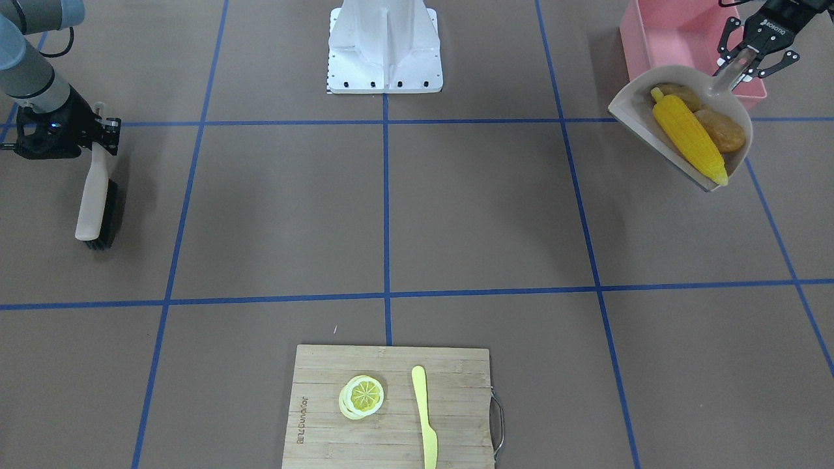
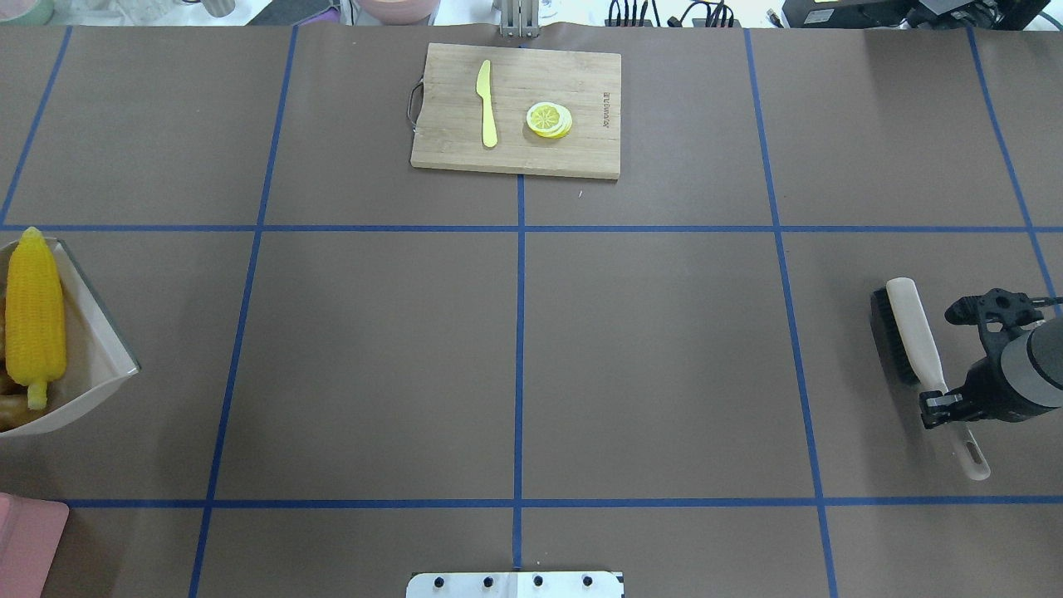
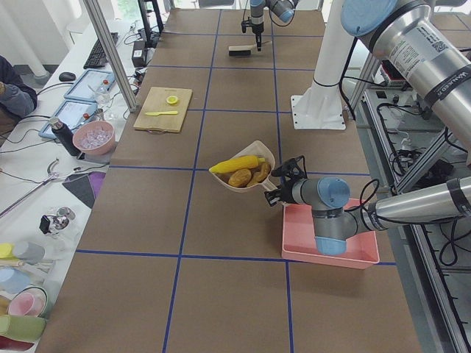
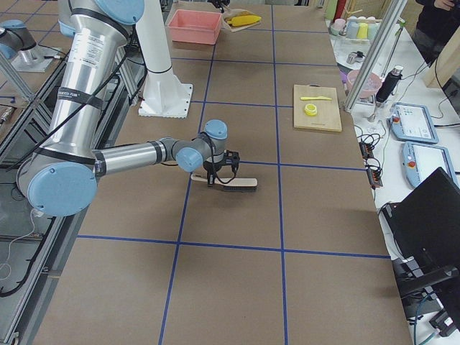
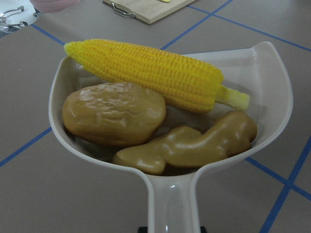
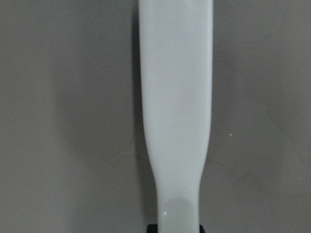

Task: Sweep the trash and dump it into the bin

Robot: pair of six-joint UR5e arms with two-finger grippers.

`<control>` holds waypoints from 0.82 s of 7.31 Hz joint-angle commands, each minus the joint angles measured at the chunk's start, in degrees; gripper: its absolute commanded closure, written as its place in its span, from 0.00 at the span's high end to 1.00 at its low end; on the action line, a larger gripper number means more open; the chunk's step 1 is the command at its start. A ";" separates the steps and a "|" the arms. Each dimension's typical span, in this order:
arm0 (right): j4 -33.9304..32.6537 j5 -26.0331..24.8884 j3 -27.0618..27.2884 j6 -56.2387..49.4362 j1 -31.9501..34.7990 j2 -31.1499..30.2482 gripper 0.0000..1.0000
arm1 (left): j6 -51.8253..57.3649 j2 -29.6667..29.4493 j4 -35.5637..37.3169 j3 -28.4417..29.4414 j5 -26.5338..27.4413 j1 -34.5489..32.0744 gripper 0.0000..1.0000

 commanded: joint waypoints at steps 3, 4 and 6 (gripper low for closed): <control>0.05 1.03 -0.32 0.00 0.00 0.30 0.71 | 3.59 6.14 -1.37 3.63 -16.90 -22.23 0.00; 0.40 1.13 -0.23 -0.09 0.00 0.30 1.00 | 6.29 8.88 -0.85 4.07 -24.31 -25.64 0.00; 2.94 1.39 0.03 -0.17 0.35 0.39 1.00 | 16.28 15.72 -0.41 4.52 -33.57 -30.49 0.00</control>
